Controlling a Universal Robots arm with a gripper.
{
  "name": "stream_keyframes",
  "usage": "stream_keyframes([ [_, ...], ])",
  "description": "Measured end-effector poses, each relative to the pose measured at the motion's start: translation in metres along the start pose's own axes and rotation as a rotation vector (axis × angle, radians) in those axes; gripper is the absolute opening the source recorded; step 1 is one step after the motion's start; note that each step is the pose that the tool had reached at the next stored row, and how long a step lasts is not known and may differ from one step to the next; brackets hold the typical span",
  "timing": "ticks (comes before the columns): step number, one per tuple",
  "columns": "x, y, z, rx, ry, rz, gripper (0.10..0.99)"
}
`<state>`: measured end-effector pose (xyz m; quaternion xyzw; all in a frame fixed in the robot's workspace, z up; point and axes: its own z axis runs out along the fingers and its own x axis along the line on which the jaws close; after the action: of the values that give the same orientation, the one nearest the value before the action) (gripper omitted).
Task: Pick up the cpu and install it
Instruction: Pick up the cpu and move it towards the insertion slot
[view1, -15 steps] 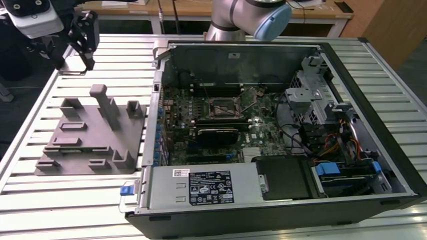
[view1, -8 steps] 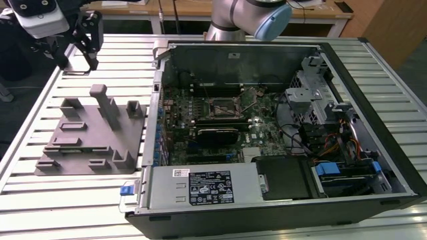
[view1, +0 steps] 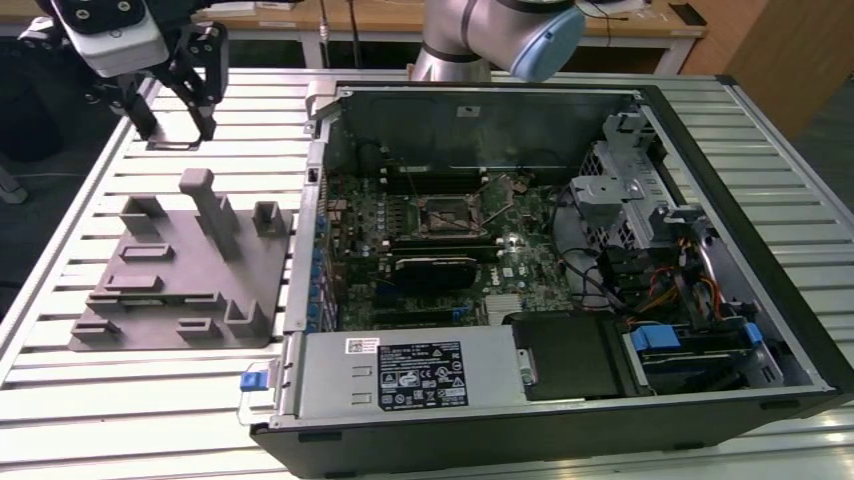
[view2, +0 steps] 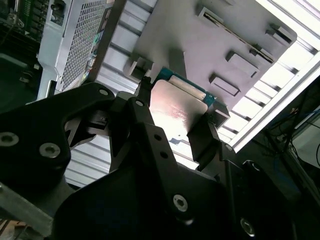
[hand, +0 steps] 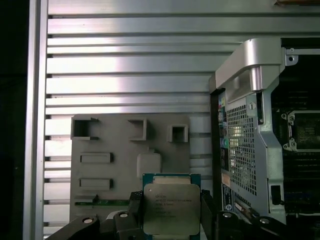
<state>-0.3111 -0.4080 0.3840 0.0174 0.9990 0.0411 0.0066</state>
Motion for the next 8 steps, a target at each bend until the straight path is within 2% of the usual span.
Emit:
stream_keyframes([
  [8, -0.0183, 0.0006, 0.0003, 0.000, 0.0001, 0.000, 0.541],
])
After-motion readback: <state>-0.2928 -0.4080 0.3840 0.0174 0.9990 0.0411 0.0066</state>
